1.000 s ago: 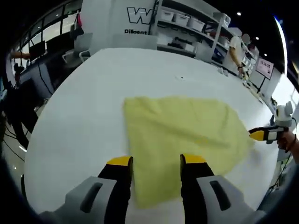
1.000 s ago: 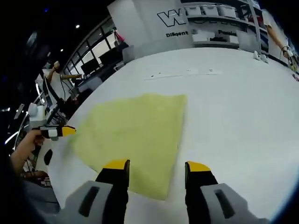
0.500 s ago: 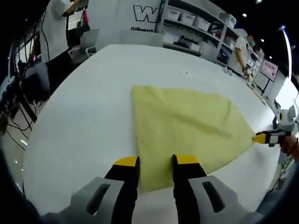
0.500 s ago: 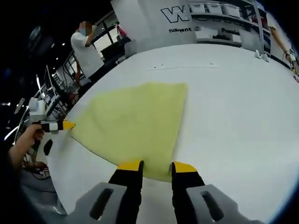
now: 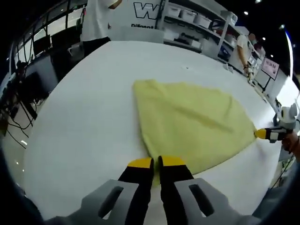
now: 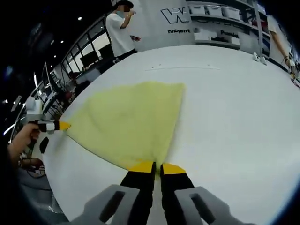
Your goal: Fold the garment on the visible template until the final outline fits inside the template.
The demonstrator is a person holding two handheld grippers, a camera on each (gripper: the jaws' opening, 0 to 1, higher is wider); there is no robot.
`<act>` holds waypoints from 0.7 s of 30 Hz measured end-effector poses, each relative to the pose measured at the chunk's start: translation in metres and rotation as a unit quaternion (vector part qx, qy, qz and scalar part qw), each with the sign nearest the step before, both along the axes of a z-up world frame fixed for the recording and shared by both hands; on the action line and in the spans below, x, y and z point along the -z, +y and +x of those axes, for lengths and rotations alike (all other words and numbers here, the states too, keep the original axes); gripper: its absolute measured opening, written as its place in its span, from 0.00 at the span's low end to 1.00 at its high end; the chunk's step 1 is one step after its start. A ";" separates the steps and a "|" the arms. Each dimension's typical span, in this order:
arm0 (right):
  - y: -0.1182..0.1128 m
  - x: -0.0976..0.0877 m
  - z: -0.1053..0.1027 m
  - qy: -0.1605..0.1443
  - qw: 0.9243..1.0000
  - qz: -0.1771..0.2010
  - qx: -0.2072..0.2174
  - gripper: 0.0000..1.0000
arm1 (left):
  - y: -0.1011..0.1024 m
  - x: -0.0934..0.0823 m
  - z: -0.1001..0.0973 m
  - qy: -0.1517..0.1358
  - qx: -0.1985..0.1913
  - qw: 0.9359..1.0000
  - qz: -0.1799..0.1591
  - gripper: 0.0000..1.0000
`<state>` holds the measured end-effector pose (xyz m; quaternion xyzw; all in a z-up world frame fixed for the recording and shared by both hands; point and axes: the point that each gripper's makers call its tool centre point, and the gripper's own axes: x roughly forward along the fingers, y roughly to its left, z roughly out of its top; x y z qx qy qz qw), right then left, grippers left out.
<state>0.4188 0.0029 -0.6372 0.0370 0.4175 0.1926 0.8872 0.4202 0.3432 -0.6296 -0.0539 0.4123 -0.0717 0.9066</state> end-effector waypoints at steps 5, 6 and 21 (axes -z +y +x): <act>-0.001 -0.001 -0.010 0.008 1.000 -0.012 -0.009 0.00 | 0.000 0.000 -0.007 0.008 0.003 1.000 0.002 0.06; -0.001 -0.001 -0.013 0.010 1.000 -0.014 -0.013 0.00 | -0.001 0.000 -0.009 0.009 0.004 1.000 0.002 0.06; -0.006 0.001 -0.045 0.012 0.999 -0.039 -0.035 0.00 | -0.007 0.000 -0.037 0.014 0.011 1.000 0.004 0.06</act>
